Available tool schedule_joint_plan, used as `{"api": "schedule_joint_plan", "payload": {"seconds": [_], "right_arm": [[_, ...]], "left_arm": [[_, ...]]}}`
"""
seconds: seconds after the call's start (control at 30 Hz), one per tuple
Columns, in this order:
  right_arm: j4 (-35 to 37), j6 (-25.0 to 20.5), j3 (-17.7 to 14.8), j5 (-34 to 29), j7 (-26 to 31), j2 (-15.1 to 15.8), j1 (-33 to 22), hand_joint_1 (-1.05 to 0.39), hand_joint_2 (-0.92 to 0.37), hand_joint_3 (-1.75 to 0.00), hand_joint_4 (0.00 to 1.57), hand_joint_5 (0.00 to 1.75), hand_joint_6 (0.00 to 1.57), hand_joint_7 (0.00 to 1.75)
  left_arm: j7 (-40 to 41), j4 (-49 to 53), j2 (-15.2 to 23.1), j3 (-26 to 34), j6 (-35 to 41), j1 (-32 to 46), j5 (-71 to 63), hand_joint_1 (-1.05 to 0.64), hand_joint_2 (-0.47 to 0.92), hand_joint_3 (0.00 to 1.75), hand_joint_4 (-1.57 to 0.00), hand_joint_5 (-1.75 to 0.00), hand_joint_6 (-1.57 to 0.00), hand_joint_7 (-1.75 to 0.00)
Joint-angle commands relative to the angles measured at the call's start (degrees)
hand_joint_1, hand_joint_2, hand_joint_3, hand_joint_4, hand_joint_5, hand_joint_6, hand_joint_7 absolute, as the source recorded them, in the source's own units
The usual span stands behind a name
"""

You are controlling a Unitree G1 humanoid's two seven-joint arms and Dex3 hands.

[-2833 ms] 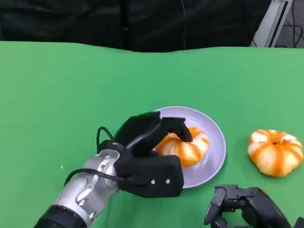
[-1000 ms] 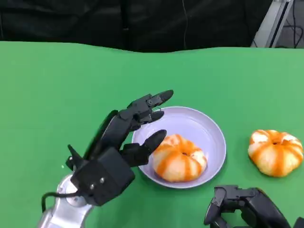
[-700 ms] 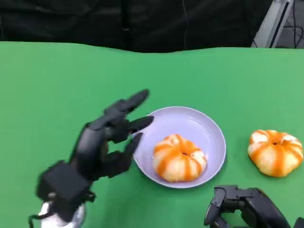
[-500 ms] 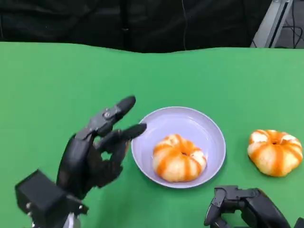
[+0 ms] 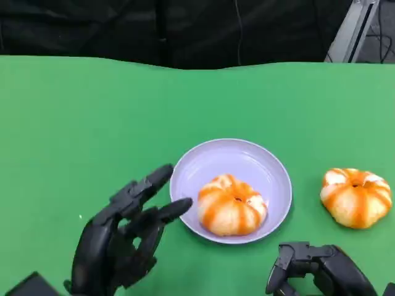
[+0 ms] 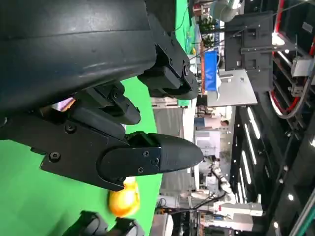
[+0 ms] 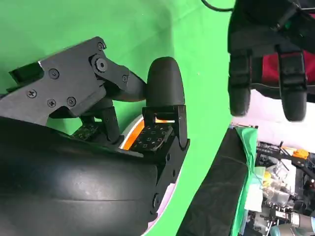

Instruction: Grasp the bread from the table and place it into the plate.

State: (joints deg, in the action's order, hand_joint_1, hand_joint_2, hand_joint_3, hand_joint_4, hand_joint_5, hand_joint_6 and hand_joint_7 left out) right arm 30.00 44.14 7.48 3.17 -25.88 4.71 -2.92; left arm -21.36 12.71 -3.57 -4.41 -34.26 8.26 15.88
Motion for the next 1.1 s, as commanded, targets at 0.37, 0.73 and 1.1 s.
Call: {"api": "schedule_joint_plan", "payload": {"seconds": [0.37, 0.73, 1.1], "right_arm": [[-0.5, -0.2, -0.5, 1.0, -0.2, 0.8, -0.3, -0.11, -0.62, -0.96, 0.84, 1.45, 0.87, 1.16], [0.0, 0.5, -0.6, 0.6, 0.1, 0.8, 0.0, -0.09, -0.64, -0.93, 0.84, 1.42, 0.86, 1.16], [-0.5, 0.1, -0.6, 0.6, 0.2, 0.9, 0.0, -0.11, -0.63, -0.93, 0.84, 1.43, 0.86, 1.16]], "left_arm": [[-9.1, 7.9, -0.1, 3.0, -7.6, 0.8, 4.7, -0.65, 0.92, 0.34, -0.84, -0.01, -0.58, -0.01], [-2.0, 12.2, -0.1, 5.1, -12.9, -0.2, -5.8, -0.05, 0.92, 0.26, -1.0, -0.05, -0.82, -0.07], [-1.6, 14.4, 0.1, 3.0, -14.9, -1.3, -7.4, -0.04, 0.75, 0.73, -1.32, -0.16, -1.32, -0.05]]}}
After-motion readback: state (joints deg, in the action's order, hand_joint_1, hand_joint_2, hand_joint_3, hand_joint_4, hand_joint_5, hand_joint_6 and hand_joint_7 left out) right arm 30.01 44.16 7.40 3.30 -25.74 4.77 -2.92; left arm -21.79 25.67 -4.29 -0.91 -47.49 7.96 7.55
